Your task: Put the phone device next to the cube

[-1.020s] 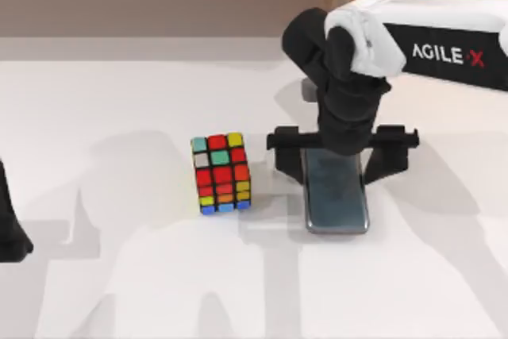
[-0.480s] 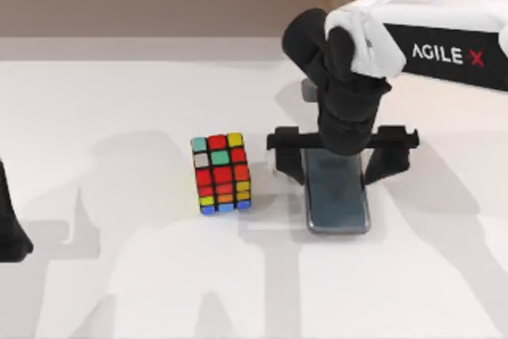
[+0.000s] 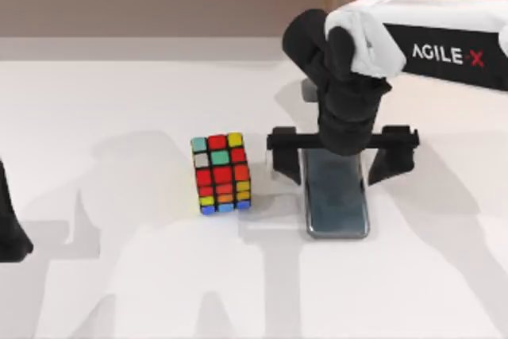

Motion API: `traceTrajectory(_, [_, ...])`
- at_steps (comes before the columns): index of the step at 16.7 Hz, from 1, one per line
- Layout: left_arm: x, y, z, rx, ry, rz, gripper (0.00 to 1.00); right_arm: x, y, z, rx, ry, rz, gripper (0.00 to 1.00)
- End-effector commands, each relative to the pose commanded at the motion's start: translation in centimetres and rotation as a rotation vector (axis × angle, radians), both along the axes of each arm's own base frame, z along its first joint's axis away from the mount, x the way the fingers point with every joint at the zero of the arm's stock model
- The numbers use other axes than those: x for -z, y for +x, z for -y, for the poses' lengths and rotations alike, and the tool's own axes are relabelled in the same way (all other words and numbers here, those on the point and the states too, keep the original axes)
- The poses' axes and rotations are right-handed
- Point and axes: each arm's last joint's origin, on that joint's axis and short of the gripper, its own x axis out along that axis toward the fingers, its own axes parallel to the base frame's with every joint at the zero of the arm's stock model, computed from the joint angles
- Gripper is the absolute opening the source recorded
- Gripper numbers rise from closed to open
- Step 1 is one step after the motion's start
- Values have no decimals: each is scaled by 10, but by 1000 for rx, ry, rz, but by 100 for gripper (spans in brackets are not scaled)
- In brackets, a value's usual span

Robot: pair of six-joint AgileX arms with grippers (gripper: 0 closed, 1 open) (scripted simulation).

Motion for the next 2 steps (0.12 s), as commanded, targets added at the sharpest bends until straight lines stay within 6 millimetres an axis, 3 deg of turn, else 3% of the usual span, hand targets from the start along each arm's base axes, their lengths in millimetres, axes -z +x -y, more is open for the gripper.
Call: traceTrajectory(2, [0, 0, 0, 0, 0, 0, 100, 0, 0, 0, 0, 0, 0, 100])
